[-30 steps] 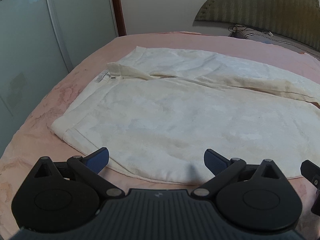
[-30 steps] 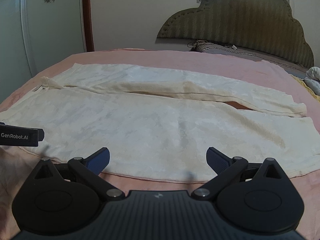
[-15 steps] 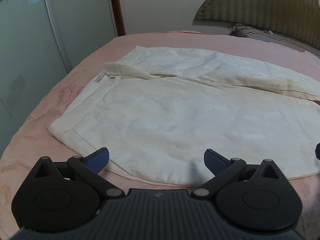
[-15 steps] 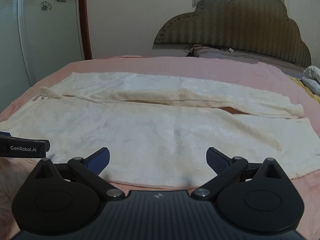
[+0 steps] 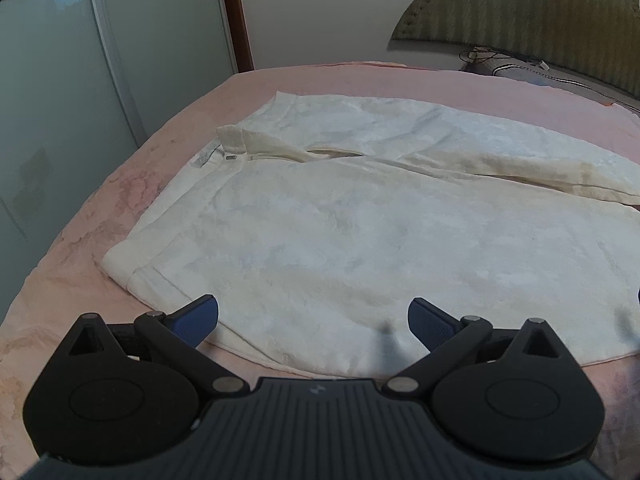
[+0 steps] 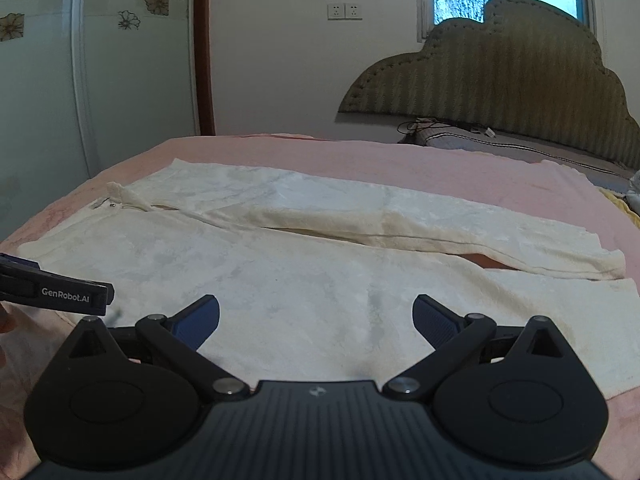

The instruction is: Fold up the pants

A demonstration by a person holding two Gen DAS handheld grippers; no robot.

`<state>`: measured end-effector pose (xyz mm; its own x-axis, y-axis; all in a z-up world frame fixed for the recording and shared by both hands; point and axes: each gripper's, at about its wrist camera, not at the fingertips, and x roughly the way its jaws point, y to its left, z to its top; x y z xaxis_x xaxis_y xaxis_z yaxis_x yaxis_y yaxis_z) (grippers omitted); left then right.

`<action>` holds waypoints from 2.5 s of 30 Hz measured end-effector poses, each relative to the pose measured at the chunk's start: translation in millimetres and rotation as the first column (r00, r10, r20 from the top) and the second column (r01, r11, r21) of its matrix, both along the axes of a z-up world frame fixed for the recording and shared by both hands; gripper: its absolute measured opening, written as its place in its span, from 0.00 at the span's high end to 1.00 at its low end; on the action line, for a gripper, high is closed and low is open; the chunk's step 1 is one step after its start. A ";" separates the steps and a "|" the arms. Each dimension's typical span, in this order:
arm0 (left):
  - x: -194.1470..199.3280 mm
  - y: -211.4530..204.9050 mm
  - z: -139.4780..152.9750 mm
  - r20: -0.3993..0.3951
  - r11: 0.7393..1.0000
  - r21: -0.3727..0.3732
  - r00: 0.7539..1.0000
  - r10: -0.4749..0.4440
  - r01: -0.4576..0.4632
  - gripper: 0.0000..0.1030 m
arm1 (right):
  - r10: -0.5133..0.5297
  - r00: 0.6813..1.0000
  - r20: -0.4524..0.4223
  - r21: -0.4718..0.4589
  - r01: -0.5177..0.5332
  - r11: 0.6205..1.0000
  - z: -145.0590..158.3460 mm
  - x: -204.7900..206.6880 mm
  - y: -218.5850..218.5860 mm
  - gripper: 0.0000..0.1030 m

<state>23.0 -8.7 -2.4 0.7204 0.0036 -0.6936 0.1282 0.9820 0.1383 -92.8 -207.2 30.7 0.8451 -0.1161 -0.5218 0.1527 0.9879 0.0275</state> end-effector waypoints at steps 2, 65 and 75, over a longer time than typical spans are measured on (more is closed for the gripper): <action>2.2 1.4 -0.6 -0.005 1.000 0.000 1.000 -0.001 0.001 0.00 | 0.020 1.000 0.022 -0.007 -0.020 1.000 6.8 4.3 0.0 0.00; 321.5 42.8 40.7 -0.215 0.879 -0.378 0.951 0.221 -0.290 0.62 | 0.703 0.688 -0.181 -0.561 -0.659 0.500 -58.1 211.2 17.8 0.92; 167.4 110.8 63.7 -0.152 0.928 -0.354 0.986 0.060 -0.111 0.89 | 0.720 0.687 -0.102 -0.455 -0.676 0.580 -10.1 120.6 35.2 0.92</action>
